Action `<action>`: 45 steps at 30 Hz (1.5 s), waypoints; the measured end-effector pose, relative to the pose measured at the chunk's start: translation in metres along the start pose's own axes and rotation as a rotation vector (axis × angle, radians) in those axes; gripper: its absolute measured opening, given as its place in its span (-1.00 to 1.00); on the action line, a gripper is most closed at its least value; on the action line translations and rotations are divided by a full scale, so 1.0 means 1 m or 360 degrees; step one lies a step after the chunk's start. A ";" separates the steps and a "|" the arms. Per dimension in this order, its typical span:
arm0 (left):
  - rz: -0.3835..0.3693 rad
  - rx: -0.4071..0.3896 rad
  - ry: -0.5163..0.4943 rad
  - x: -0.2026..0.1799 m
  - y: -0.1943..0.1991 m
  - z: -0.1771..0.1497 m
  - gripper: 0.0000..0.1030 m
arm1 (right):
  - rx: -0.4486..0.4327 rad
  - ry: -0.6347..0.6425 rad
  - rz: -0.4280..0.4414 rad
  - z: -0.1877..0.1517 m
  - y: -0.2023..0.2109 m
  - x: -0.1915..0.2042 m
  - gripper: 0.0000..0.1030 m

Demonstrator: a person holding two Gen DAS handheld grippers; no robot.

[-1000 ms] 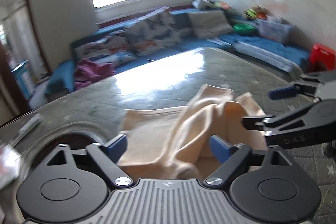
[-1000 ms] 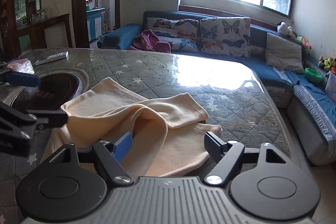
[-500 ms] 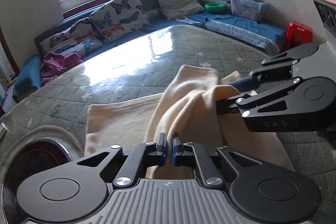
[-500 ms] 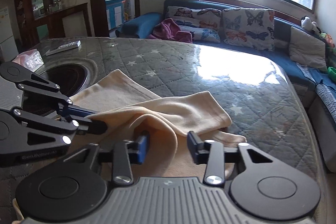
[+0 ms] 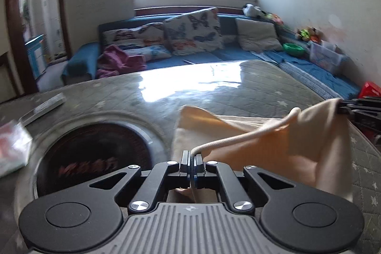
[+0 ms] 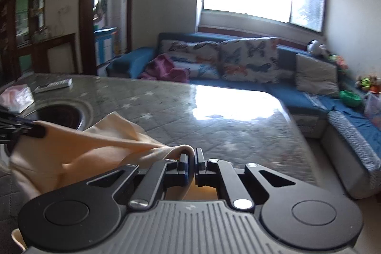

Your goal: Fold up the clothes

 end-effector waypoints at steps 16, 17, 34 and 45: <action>0.0176 0.0269 0.0149 0.066 0.049 -0.088 -0.68 | 0.0302 -0.0353 -0.0485 -0.107 0.092 -0.108 -0.14; 0.0170 0.0244 0.0129 0.064 0.052 -0.085 -0.67 | 0.0299 -0.0348 -0.0482 -0.107 0.095 -0.109 -0.14; 0.0121 0.0171 -0.0094 0.028 -0.068 -0.001 -0.20 | 0.0364 -0.0160 0.0102 -0.035 -0.024 -0.041 -0.17; 0.0114 0.0223 -0.0187 0.030 -0.133 0.009 -0.47 | 0.0505 -0.0118 0.0137 -0.038 -0.094 -0.036 -0.53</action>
Point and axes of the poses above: each gripper's, at about its wrist camera, not at the fingertips, and y roughly against the way its jaws point, x to its left, z to its top, the point moved 8 cm from there along -y, roughly the way its jaws point, and after that the axes turned 2 degrees about -x, right-handed, at the moved point
